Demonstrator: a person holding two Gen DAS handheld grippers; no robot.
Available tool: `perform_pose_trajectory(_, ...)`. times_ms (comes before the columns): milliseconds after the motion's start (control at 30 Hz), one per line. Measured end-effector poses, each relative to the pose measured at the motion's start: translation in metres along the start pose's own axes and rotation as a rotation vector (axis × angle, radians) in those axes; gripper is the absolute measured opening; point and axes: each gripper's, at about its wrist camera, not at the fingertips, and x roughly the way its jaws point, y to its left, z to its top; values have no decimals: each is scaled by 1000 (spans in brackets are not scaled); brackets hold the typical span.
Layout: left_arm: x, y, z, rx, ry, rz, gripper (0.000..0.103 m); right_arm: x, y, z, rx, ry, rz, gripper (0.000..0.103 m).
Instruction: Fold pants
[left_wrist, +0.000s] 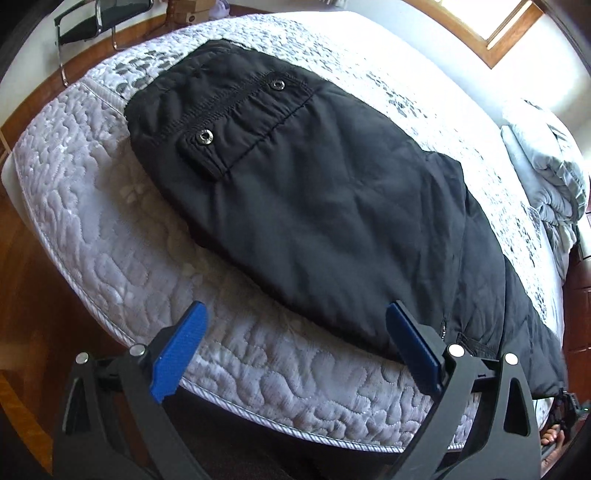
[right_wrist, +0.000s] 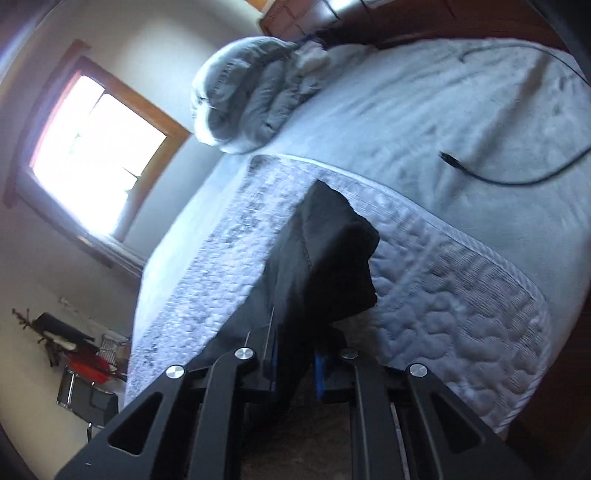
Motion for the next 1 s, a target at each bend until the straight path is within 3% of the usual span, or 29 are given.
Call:
perform_pose_trajectory(100, 5, 1, 0, -1, 19, -15, 97, 19, -36, -12, 109, 73, -59, 14)
perform_pose_trajectory(267, 5, 4, 3, 4, 18, -21, 97, 21, -41, -14, 151, 59, -43, 14)
perform_pose_trajectory(700, -6, 28, 1, -48, -1, -46, 97, -13, 60, 0, -90, -25, -66, 14)
perform_pose_trajectory(1000, -12, 47, -2, -90, -9, -46, 97, -26, 132, -16, -309, -66, -93, 14)
